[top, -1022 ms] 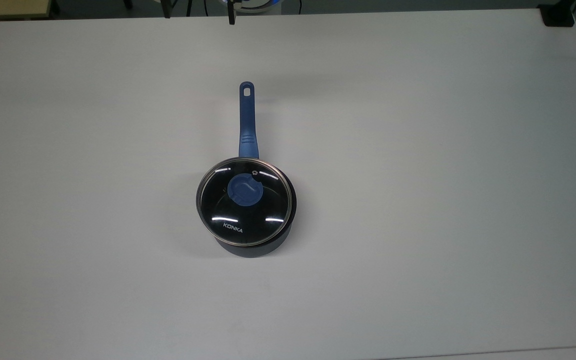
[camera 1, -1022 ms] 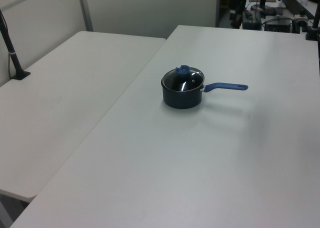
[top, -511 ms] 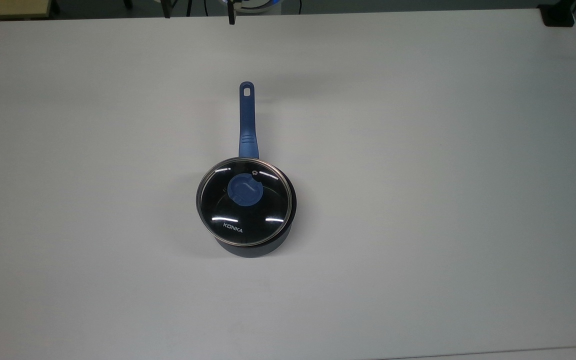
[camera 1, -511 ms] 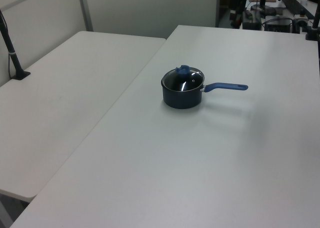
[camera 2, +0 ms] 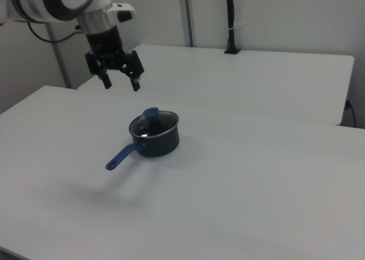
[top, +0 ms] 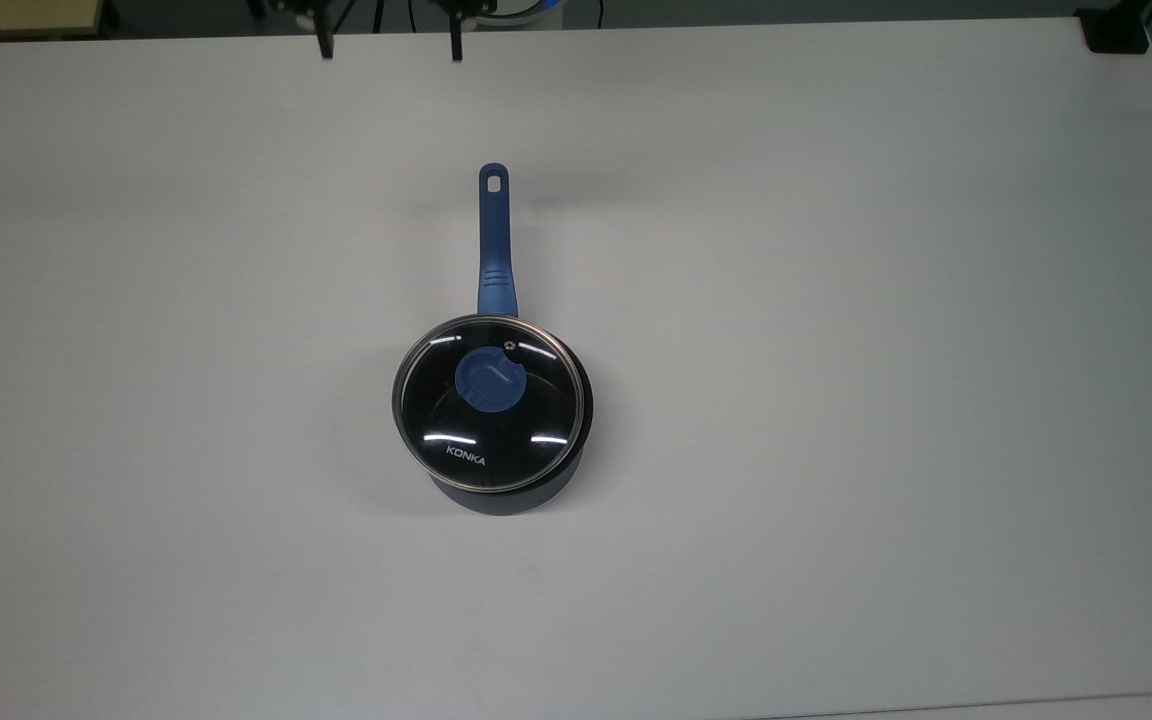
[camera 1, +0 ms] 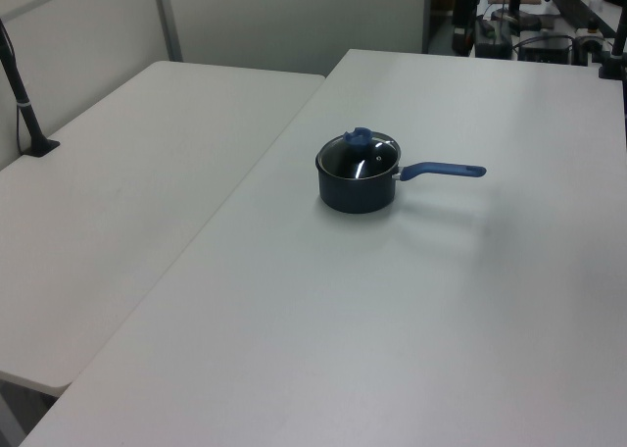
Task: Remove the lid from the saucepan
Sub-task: 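Lower the open gripper onto the blue knob of the glass lid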
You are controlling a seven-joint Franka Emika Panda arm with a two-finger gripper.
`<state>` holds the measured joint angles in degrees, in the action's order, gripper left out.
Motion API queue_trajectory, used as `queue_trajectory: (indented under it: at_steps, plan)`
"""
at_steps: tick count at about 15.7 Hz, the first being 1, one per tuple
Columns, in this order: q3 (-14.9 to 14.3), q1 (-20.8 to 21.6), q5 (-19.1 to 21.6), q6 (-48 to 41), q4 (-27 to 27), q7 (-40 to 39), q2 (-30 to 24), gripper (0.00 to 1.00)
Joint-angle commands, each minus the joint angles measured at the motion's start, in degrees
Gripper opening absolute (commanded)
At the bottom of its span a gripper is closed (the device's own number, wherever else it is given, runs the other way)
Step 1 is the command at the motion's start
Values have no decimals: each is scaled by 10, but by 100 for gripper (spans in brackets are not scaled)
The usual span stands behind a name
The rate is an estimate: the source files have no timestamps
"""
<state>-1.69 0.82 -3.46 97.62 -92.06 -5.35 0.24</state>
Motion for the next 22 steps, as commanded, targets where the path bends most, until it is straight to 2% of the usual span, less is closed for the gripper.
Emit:
queue_trajectory:
  at_steps: [1,5,7,12,14,19,22]
  plan:
    - [-3,-5,-15,73,8,10,40,100]
    - [0,-3,-19,153,9,154,92,100]
    - [3,2,-10,198,11,198,119,100]
    - [2,44,-46,266,27,382,198,100]
    - [2,52,-68,273,31,420,218,100]
    - [2,55,-69,325,33,504,247,100]
    - [2,64,-82,331,33,516,258,100]
